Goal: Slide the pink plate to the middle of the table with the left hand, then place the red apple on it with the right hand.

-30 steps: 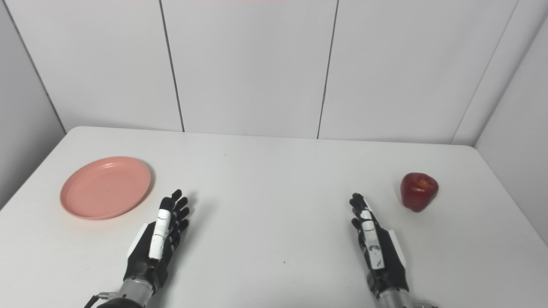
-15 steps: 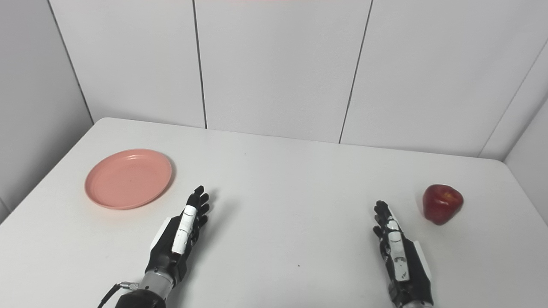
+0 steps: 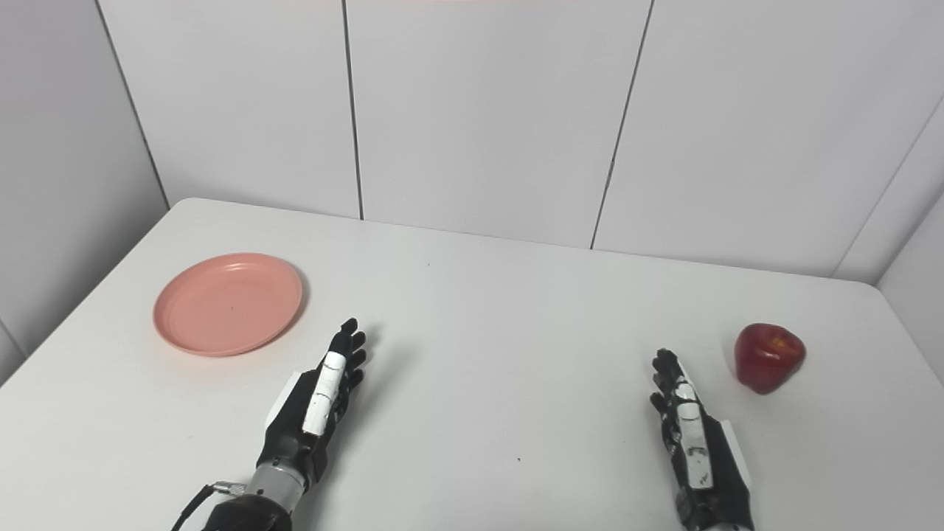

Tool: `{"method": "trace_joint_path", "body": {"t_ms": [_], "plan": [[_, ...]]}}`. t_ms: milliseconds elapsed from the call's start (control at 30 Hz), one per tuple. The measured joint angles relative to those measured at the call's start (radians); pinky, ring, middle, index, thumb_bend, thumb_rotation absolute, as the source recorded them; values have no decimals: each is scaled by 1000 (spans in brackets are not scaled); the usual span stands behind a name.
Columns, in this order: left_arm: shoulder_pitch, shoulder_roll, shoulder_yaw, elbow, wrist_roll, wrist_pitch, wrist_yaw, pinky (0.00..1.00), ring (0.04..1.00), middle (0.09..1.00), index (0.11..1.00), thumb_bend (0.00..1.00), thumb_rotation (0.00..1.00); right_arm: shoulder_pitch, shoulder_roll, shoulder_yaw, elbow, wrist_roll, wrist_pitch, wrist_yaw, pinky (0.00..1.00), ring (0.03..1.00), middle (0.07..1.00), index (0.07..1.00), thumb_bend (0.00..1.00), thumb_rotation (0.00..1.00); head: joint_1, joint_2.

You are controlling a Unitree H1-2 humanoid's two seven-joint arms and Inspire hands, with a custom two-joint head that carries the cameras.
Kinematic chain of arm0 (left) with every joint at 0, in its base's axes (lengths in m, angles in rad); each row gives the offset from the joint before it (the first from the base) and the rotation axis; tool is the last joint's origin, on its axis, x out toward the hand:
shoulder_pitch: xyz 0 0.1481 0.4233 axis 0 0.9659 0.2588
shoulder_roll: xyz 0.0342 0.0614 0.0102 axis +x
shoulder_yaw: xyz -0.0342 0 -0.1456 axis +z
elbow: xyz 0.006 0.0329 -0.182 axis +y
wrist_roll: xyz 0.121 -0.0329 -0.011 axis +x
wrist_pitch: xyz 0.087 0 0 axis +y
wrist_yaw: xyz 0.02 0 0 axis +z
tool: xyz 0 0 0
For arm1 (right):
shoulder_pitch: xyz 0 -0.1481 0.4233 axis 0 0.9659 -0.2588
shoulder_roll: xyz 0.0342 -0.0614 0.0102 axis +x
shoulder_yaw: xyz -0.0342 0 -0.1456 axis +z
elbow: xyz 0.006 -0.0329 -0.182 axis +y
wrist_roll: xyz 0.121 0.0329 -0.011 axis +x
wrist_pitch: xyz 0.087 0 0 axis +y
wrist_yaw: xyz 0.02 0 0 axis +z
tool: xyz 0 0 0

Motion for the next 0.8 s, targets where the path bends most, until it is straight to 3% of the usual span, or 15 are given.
{"method": "trace_joint_path", "body": {"t_ms": [333,800], "plan": [[-3,-5,-23,54,20,-76,17,1000,1000,1000,1000,810,982,-21,-38,-10,47,20,-52,25,1000,1000,974,970,830,1000,37,-32],[-3,-7,-29,75,20,-111,22,1000,1000,1000,1000,816,983,-23,-42,-12,55,28,-62,39,1000,1000,974,958,804,1000,29,-64]]}}
